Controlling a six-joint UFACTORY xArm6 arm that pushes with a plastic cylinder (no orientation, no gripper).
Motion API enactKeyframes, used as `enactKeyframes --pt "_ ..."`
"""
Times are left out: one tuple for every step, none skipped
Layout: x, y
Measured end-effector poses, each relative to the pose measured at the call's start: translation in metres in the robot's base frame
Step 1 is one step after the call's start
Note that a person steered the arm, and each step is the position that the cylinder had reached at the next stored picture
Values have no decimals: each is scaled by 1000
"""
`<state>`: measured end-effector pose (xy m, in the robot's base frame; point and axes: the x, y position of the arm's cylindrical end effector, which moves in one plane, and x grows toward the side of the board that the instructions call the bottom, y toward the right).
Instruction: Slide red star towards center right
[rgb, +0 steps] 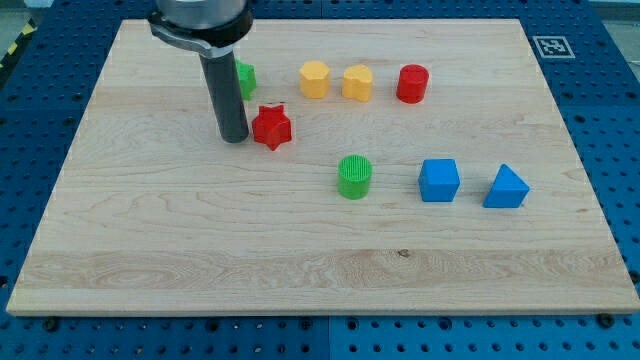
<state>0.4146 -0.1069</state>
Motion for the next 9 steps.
enactKeyframes --pt "0 18" --pt "0 50" --pt "1 77" --pt "9 98" --pt "11 126" --pt "11 158" --pt "11 193" --pt "11 230" --pt "16 267"
